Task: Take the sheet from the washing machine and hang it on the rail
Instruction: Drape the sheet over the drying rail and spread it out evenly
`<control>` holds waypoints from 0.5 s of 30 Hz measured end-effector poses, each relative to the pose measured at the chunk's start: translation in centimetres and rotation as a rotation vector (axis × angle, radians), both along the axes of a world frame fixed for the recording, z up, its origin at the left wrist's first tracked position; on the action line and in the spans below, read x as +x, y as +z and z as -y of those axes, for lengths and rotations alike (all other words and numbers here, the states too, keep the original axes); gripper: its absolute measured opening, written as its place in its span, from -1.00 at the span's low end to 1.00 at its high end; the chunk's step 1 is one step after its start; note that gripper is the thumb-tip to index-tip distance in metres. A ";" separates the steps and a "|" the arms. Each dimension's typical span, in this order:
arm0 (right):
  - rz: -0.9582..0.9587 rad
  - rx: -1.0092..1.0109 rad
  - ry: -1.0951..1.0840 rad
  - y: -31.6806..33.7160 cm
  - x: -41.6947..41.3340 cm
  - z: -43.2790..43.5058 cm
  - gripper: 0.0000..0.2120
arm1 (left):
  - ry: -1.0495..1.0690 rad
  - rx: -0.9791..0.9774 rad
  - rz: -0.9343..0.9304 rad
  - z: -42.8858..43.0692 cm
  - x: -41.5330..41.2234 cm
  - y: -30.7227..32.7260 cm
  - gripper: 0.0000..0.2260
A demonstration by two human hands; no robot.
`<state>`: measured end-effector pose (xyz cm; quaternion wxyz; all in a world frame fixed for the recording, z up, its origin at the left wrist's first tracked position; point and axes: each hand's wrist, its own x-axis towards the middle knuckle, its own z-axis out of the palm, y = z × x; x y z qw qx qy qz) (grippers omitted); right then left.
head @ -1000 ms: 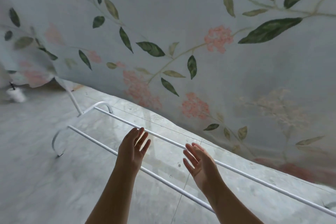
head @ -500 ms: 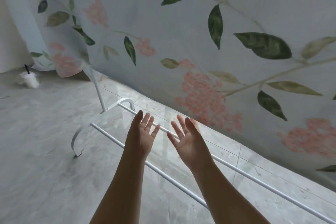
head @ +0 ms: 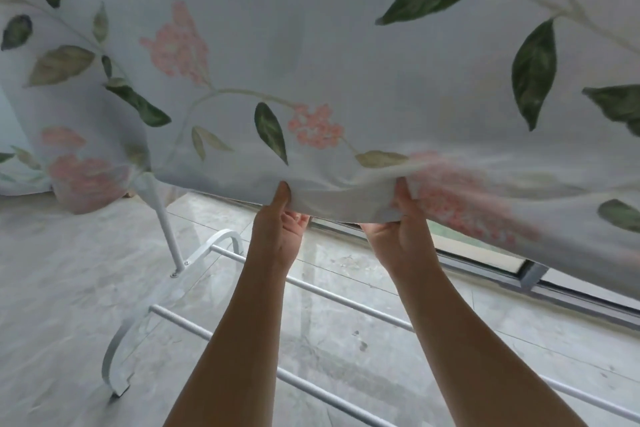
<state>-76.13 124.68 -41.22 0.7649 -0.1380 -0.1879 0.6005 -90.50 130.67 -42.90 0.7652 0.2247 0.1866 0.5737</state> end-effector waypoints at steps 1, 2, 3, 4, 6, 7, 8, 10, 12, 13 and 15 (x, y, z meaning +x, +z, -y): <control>-0.040 -0.051 -0.047 -0.4 -0.2 -0.2 -0.43 | 0.037 -0.002 -0.023 -0.5 -0.1 -0.4 -0.85; -0.061 -0.101 -0.097 -0.9 -0.4 -0.3 -0.59 | 0.080 -0.005 -0.043 -0.7 -0.1 -0.8 -0.87; -0.044 -0.147 -0.129 -1.3 -0.7 -0.3 -0.70 | 0.118 -0.013 -0.060 -0.8 -0.2 -1.1 -0.87; -0.023 -0.158 -0.159 -1.7 -0.7 -0.2 -0.70 | 0.146 -0.013 -0.065 -0.6 -0.1 -1.1 -0.88; 0.049 -0.180 -0.193 -2.3 -0.7 -0.3 -0.63 | 0.182 -0.026 -0.077 -0.4 0.0 -1.2 -0.89; 0.085 -0.186 -0.202 -2.2 -0.6 -0.2 -0.62 | 0.191 -0.033 -0.083 -0.2 0.1 -1.2 -0.89; 0.112 -0.191 -0.203 -2.2 -0.6 -0.2 -0.63 | 0.203 -0.043 -0.086 0.0 0.0 -1.0 -0.89; 0.132 -0.242 -0.201 -2.0 -0.5 0.0 -0.63 | 0.194 -0.052 -0.092 0.6 -0.1 -0.9 -0.88; 0.122 -0.316 -0.181 -2.0 -0.5 0.6 -0.61 | 0.179 -0.056 -0.118 1.7 -0.5 -0.6 -0.84; 0.129 -0.363 -0.161 -1.7 -0.3 1.0 -0.63 | 0.180 -0.069 -0.151 2.4 -0.6 -0.6 -0.82; 0.145 -0.477 -0.078 -1.0 -0.6 1.6 -0.68 | 0.195 -0.123 -0.228 3.5 -1.1 -0.1 -0.81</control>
